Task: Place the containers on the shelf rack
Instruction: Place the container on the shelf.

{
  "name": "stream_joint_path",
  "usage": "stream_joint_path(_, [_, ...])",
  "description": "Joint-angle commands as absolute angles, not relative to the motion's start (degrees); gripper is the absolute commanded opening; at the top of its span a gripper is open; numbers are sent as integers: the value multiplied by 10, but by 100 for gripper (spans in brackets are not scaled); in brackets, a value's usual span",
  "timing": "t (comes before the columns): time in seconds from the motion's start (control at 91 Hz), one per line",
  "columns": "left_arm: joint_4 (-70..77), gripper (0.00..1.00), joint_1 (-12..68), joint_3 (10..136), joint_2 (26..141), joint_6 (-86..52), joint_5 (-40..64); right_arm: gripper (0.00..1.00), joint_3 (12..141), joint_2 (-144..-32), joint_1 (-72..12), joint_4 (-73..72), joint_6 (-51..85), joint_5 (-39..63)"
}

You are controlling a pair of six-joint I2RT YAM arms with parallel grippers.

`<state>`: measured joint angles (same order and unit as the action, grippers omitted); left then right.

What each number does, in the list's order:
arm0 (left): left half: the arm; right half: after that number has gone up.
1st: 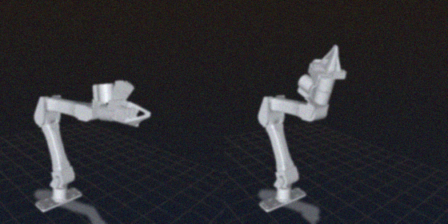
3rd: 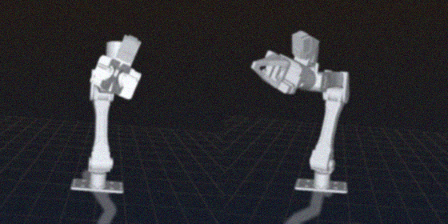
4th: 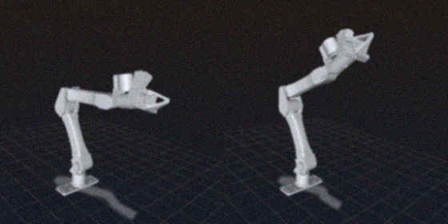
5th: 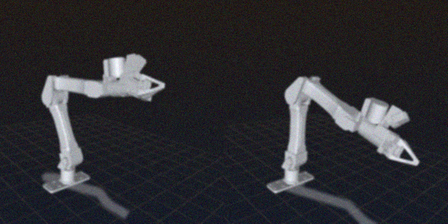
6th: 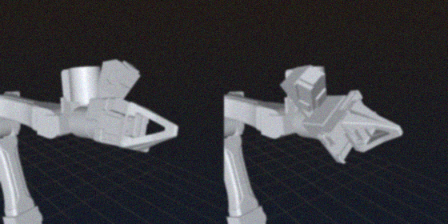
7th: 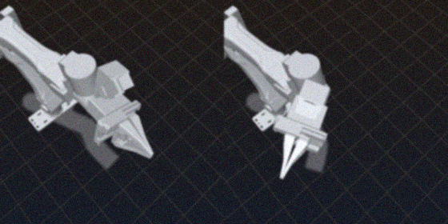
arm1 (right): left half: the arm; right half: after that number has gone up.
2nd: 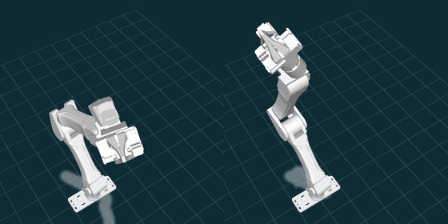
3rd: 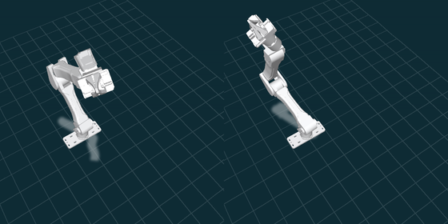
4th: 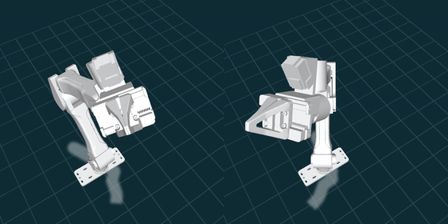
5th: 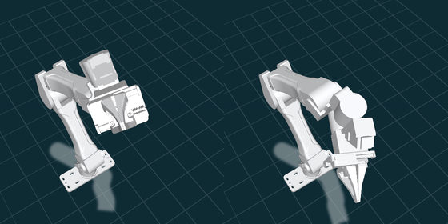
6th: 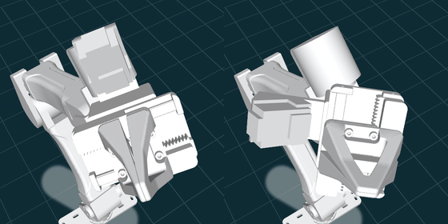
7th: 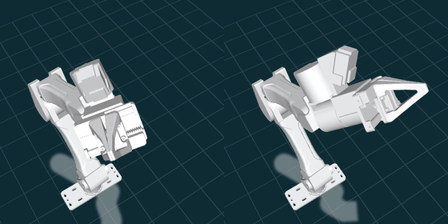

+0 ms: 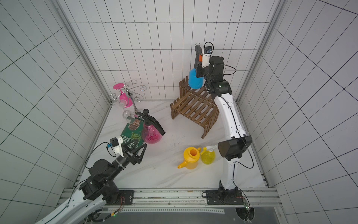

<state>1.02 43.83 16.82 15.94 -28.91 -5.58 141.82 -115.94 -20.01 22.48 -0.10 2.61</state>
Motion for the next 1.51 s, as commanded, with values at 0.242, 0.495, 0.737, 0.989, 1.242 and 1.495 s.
stream_joint_path(0.242, [8, 98, 442, 186, 163, -279, -59, 0, 1473, -1203, -199, 236, 17, 68])
stream_joint_path(0.495, [8, 98, 441, 185, 163, -279, -60, 2, 1475, -1214, -201, 230, 5, 70])
stream_joint_path(0.737, [7, 98, 441, 185, 163, -278, -61, 7, 1479, -1227, -205, 220, -13, 85])
stream_joint_path(0.989, [9, 98, 441, 185, 164, -279, -59, 15, 1475, -1235, -207, 219, -20, 93])
stream_joint_path(1.242, [8, 98, 441, 186, 164, -278, -56, 35, 1450, -1224, -206, 216, -20, 93])
stream_joint_path(1.495, [8, 98, 441, 186, 159, -279, -55, 55, 1419, -1199, -206, 207, -21, 90])
